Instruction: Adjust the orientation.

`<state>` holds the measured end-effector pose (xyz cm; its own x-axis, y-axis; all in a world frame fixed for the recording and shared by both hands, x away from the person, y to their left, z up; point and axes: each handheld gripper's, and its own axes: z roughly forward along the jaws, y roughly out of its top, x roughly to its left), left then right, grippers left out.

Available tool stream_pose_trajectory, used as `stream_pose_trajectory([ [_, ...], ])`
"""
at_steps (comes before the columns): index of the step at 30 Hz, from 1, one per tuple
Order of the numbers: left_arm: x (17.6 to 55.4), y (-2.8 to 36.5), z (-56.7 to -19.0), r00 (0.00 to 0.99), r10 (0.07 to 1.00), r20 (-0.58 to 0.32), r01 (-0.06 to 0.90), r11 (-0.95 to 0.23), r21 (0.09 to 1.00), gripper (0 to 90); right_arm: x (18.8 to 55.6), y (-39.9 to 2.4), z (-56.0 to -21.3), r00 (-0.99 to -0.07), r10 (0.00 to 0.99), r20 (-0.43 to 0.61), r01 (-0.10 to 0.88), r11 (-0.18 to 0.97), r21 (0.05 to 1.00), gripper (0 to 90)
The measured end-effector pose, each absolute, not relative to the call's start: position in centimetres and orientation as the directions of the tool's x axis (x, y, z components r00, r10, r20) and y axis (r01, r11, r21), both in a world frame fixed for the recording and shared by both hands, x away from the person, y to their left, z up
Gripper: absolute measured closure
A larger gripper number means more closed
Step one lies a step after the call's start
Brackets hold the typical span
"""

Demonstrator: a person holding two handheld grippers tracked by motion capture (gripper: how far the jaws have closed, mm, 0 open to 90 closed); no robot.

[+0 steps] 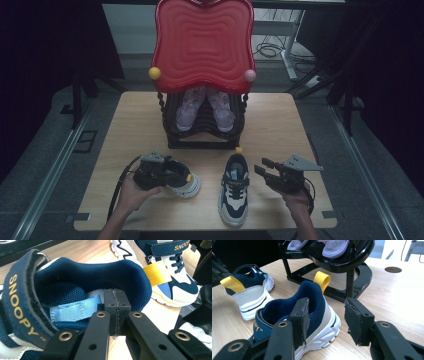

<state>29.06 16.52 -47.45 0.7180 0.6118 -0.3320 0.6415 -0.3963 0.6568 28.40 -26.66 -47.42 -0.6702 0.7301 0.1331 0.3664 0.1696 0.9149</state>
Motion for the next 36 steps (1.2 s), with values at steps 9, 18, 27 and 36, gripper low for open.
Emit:
stream_pose_trajectory([
  [9,28.8,17.6,-47.3,0.713,0.623,-0.322,0.647,-0.407,0.645,89.8,28.4,-26.7,-47.4,-0.668,0.732,0.136,0.368,0.165,0.915,54.5],
  [18,28.0,19.1,-47.1,0.721,0.620,-0.310,0.646,-0.439,0.625,89.8,28.4,-26.6,-47.5,-0.669,0.731,0.134,0.368,0.169,0.914,54.5],
  [27,27.2,20.6,-47.0,0.722,0.616,-0.316,0.652,-0.450,0.611,89.7,28.4,-26.6,-47.5,-0.669,0.731,0.136,0.371,0.170,0.913,54.5],
  [36,26.8,21.7,-46.9,0.720,0.606,-0.338,0.661,-0.452,0.599,89.8,28.5,-26.6,-47.6,-0.667,0.732,0.137,0.374,0.170,0.912,54.5],
])
